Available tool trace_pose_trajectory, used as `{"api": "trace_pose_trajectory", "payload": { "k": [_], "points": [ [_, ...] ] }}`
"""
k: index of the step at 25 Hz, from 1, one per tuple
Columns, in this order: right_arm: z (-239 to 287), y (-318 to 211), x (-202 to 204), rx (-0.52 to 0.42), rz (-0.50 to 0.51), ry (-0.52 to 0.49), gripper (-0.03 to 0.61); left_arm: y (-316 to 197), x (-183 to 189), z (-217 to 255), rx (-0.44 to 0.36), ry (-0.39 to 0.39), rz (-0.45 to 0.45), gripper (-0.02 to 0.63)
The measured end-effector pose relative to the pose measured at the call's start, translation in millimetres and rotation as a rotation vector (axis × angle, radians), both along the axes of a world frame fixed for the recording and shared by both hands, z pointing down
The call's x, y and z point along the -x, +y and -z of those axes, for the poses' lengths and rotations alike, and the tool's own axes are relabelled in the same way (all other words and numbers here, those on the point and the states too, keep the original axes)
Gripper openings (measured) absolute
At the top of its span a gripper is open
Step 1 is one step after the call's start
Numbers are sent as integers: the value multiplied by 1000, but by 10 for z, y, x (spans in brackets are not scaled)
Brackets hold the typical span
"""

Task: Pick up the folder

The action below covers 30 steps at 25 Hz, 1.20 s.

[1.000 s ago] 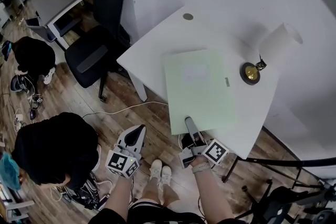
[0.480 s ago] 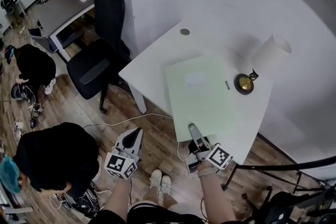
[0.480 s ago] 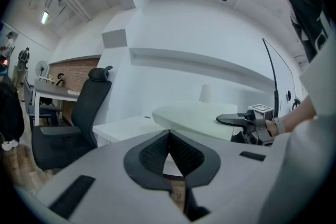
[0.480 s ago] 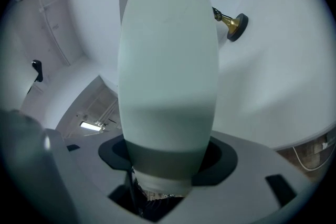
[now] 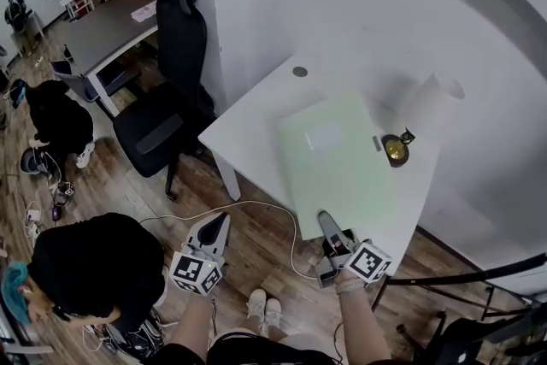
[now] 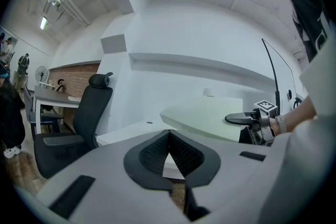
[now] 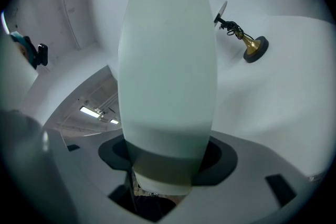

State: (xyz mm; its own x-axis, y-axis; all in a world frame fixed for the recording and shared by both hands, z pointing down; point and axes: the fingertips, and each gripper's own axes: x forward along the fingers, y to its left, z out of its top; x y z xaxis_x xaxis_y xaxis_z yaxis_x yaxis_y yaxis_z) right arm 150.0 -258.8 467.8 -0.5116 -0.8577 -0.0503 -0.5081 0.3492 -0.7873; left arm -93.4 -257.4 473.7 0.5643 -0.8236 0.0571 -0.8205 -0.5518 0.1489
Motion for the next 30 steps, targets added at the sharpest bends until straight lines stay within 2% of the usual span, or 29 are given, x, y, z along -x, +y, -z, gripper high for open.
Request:
{"api": "trace_pose_trajectory", "payload": {
  "k": [7,10,15,21,30],
  "points": [
    [119,32,-140,-25,-35,19,299,-15,117,162,-21,-8,18,14],
    [50,53,-278,18,-87,71,299,-31,191,248,-32,-9,32,14],
    [156,54,-363,14,-115,139,299,-66,302,364,-44,-14,48,14],
    [282,14,-426,-12,-120,198,299,-107,428,512,-65,-20,90,14],
    [420,-13,-434,-60,-119,342,298,-115,592,682,-93,-20,138,14]
  ]
}}
